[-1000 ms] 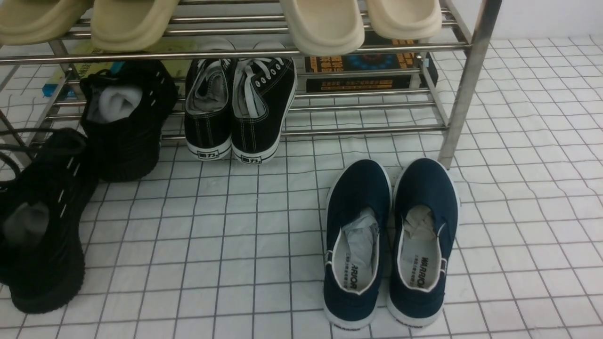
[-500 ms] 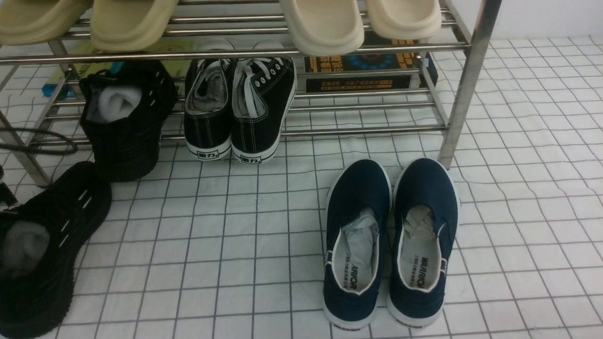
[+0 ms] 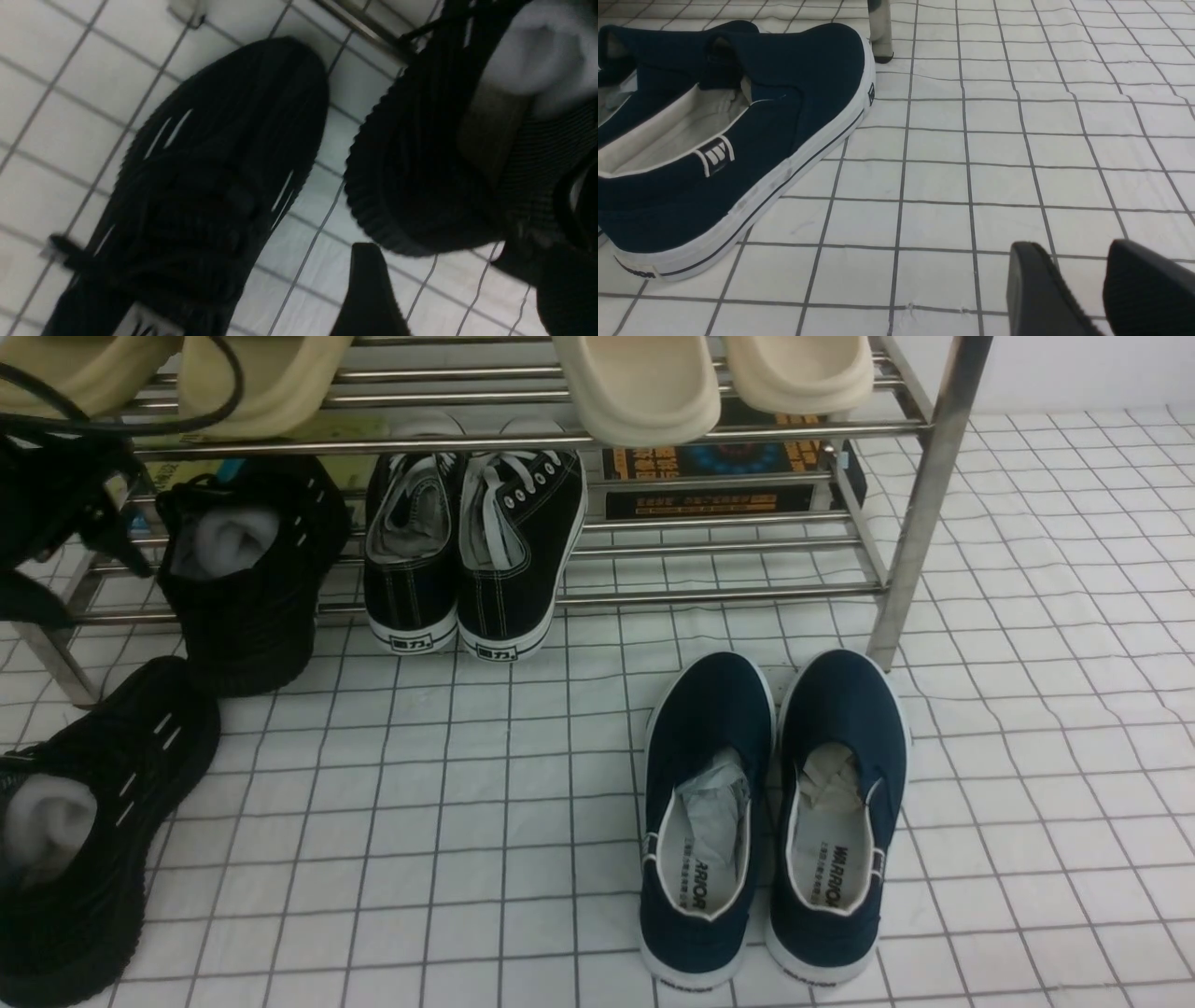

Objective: Take the shoes off the shelf with your hand from the white checkered tablecloth.
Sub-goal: 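Grasp the leftmost shoe on the bottom shelf of the shoe rack with the left gripper, then set the held shoe down on the floor in front of the rack with the left gripper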

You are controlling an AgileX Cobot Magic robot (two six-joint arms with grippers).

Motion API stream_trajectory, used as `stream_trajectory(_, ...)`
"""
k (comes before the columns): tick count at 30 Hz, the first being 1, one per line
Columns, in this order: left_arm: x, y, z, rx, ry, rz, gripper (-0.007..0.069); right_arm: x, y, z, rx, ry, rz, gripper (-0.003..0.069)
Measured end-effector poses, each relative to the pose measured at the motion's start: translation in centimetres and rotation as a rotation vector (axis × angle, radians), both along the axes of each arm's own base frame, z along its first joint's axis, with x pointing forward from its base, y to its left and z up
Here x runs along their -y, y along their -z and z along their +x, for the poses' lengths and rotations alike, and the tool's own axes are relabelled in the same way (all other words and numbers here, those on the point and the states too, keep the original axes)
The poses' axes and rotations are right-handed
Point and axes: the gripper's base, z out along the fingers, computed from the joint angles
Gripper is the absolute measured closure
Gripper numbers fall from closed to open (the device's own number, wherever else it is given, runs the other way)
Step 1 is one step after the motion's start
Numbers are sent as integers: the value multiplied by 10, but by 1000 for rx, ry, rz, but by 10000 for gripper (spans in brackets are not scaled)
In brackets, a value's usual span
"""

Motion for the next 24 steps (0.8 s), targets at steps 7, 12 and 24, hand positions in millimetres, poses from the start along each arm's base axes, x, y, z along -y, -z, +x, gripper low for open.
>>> stream_trajectory(7,7,32,30,23,0,-26,142,0,0,0,0,0,0,420)
stream_trajectory(12,8,53,44,15,-22,-78,213,0,0,0,0,0,0,420)
stream_trajectory(24,17,33,8,-181,62,-64,607,0,0,0,0,0,0,420)
